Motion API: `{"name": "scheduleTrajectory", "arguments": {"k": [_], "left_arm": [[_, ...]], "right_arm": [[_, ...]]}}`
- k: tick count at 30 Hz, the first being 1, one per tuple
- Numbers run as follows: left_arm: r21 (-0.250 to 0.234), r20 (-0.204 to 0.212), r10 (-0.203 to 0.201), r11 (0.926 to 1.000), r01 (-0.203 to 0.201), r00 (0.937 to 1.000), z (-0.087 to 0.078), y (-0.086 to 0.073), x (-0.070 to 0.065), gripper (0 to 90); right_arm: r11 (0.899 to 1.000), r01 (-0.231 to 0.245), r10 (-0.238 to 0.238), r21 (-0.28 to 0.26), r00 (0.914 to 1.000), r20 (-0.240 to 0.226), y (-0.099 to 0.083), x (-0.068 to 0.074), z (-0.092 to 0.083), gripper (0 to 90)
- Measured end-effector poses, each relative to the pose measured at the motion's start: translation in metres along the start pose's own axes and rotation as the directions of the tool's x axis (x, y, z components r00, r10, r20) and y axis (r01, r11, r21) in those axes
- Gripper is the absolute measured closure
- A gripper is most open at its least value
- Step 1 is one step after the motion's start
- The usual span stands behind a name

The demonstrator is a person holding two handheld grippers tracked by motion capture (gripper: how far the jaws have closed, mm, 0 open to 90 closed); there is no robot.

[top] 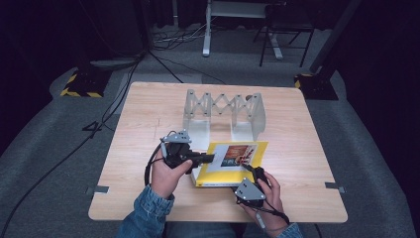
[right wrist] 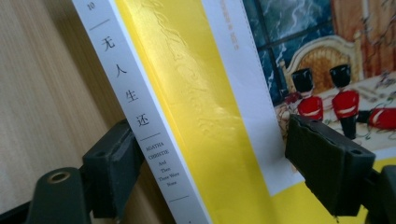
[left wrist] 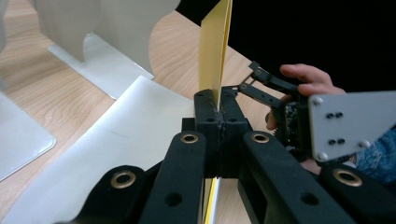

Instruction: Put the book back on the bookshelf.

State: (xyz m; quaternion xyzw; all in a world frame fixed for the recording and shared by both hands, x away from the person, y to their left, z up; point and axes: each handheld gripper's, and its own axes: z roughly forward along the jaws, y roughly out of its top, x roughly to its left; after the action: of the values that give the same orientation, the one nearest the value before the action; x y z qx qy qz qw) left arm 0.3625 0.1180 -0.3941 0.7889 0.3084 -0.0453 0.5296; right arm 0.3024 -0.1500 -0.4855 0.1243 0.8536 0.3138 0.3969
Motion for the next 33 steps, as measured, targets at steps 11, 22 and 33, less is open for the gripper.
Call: {"name": "scheduleTrajectory", "arguments": {"k": [11,22,33], "left_arm": [[0.0,-0.036,-0.047,0.9989,0.047,0.9982,0.001,-0.004,0.009,89.0],[-0.005,-0.112,-0.104,0.9946,0.104,0.9882,0.001,-0.01,0.021,89.3],[0.045,-0.194,-0.144,0.9868,0.155,0.9703,0.008,-0.017,0.034,89.4]], "right_arm": [[0.995,0.103,-0.102,-0.016,0.9942,0.035,0.005,0.005,0.014,23.2],[0.978,0.207,-0.207,-0.024,0.9783,-0.008,0.011,0.002,0.014,45.2],[0.967,0.253,-0.253,-0.004,0.9674,-0.015,0.013,-0.002,0.02,44.4]]}}
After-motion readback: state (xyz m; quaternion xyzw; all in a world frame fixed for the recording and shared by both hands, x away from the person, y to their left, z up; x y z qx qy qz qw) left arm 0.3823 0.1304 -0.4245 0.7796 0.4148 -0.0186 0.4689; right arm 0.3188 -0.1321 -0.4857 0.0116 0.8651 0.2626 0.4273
